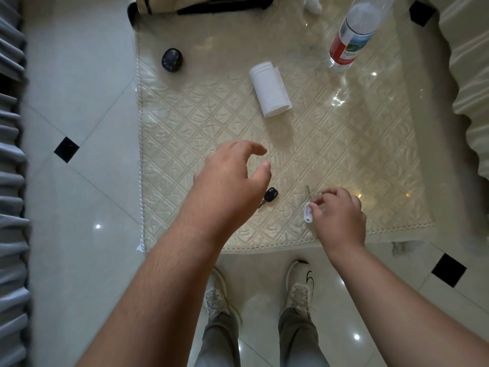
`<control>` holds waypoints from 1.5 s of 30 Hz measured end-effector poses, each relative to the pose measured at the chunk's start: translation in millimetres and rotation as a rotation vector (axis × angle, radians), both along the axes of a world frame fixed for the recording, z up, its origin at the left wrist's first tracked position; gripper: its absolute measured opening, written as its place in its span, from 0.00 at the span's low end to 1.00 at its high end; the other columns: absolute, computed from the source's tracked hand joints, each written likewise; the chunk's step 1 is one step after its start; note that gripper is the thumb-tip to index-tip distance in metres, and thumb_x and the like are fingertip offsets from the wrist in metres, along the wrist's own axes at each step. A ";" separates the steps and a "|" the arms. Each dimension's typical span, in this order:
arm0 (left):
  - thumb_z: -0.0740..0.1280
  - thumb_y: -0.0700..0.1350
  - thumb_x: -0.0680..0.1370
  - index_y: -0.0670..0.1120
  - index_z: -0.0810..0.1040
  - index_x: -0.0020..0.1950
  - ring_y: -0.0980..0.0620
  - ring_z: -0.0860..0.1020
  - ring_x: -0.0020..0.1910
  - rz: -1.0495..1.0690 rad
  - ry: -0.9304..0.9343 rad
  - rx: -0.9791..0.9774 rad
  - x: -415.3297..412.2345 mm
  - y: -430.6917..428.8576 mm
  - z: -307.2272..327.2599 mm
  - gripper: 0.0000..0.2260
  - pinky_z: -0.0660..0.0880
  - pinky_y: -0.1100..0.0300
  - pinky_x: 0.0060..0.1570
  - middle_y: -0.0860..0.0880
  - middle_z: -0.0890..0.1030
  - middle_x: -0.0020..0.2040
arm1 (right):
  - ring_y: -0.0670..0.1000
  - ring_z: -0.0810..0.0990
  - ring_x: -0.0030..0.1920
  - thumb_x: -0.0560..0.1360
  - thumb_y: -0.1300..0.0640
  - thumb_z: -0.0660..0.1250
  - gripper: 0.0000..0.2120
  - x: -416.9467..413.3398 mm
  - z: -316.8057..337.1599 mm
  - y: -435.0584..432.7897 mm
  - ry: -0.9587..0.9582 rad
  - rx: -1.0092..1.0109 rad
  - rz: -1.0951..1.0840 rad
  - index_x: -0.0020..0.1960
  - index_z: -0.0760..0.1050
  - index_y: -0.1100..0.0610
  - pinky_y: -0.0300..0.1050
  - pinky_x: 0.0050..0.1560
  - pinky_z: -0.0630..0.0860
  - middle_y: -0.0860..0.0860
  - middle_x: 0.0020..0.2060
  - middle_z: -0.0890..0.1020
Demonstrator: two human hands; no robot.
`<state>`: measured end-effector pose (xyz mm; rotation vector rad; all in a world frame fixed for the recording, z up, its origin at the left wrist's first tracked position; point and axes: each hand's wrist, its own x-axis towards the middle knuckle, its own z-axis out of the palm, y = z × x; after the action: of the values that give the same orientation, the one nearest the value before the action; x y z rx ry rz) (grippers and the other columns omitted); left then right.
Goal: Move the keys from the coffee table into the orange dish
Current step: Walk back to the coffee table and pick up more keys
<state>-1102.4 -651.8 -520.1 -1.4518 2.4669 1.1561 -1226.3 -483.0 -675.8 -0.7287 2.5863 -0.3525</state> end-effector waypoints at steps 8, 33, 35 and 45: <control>0.64 0.53 0.78 0.59 0.76 0.62 0.57 0.71 0.63 -0.052 0.025 -0.046 1.1 4.7 -3.4 0.13 0.70 0.47 0.61 0.62 0.73 0.61 | 0.50 0.69 0.61 0.75 0.51 0.69 0.03 18.1 49.8 -35.5 0.030 -0.246 0.128 0.47 0.80 0.49 0.50 0.56 0.68 0.44 0.58 0.75; 0.69 0.55 0.75 0.57 0.81 0.46 0.59 0.72 0.61 -0.011 0.038 -0.196 27.0 -24.3 -3.4 0.03 0.71 0.45 0.58 0.62 0.78 0.57 | 0.45 0.76 0.59 0.77 0.50 0.68 0.08 36.9 84.0 -80.6 -0.367 -0.737 0.012 0.56 0.81 0.45 0.45 0.56 0.75 0.39 0.56 0.77; 0.69 0.54 0.75 0.57 0.80 0.45 0.59 0.72 0.61 0.010 0.050 -0.204 27.7 -25.1 -1.5 0.03 0.70 0.45 0.59 0.62 0.78 0.57 | 0.43 0.77 0.56 0.77 0.52 0.67 0.11 34.4 64.8 -82.6 -0.382 -0.517 0.039 0.59 0.79 0.44 0.47 0.55 0.77 0.39 0.56 0.76; 0.68 0.54 0.75 0.58 0.79 0.45 0.59 0.70 0.62 0.041 0.043 -0.196 37.1 -24.8 -4.9 0.02 0.68 0.45 0.63 0.62 0.77 0.57 | 0.53 0.74 0.54 0.76 0.56 0.66 0.16 49.0 -5.9 -60.1 -0.187 -0.037 0.115 0.64 0.77 0.50 0.52 0.52 0.75 0.48 0.53 0.75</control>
<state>-1065.3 -676.7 -525.0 -1.5473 2.6567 0.9856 -1177.3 -543.2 -681.7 -0.8130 2.3571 -0.4136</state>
